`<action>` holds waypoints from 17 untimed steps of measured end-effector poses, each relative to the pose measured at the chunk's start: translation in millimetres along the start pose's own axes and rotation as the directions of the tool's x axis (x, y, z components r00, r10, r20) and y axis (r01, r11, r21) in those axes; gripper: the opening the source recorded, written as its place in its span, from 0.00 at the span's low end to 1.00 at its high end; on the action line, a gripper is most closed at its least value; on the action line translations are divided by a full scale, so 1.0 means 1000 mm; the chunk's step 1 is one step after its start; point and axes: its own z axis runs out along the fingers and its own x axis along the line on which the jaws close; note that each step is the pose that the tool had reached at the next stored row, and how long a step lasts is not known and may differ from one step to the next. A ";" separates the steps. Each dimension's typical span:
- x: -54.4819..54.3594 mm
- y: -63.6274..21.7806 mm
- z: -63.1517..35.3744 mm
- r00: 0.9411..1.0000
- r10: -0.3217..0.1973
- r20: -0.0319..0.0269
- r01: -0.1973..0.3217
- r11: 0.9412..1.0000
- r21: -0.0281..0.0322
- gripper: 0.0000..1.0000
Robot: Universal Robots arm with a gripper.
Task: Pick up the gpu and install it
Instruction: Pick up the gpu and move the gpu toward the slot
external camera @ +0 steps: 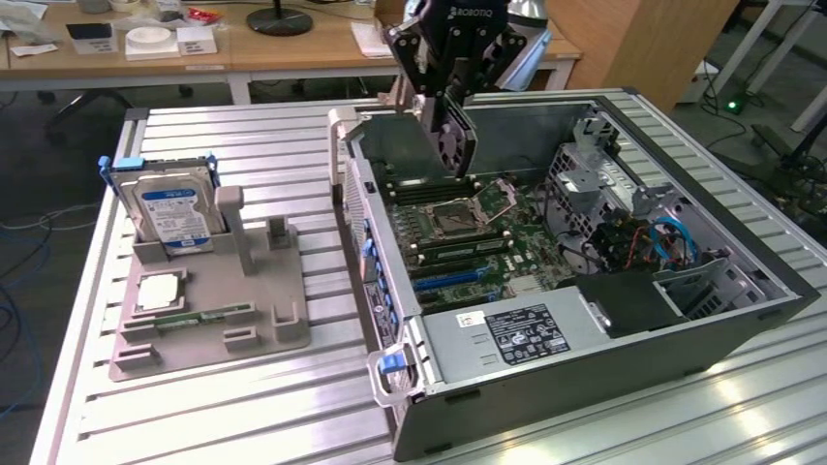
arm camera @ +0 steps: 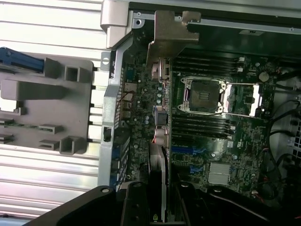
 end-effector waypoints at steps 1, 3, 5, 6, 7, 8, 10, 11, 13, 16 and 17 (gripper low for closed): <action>-0.003 -0.0002 0.0000 1.000 -0.002 0.000 0.002 1.000 0.000 0.27; -0.007 -0.0006 0.0001 1.000 -0.007 0.000 0.007 1.000 0.000 0.27; -0.010 -0.0008 0.0004 1.000 -0.011 0.000 0.011 1.000 0.000 0.27; -0.011 -0.0009 0.0006 1.000 -0.012 0.000 0.012 1.000 0.001 0.27; -0.012 -0.0010 0.0010 1.000 -0.012 0.001 0.012 1.000 0.000 0.27; -0.013 -0.0011 0.0017 1.000 -0.011 0.002 0.011 1.000 0.000 0.27; -0.015 -0.0011 0.0029 1.000 -0.004 0.005 0.004 1.000 0.000 0.27; -0.015 -0.0011 0.0034 1.000 0.001 0.005 -0.001 1.000 0.000 0.27; -0.016 -0.0012 0.0042 1.000 0.011 0.006 -0.011 1.000 0.000 0.27; -0.020 -0.0013 0.0053 1.000 0.023 0.006 -0.023 1.000 -0.001 0.27; -0.022 -0.0014 0.0056 1.000 0.024 0.006 -0.024 1.000 -0.001 0.27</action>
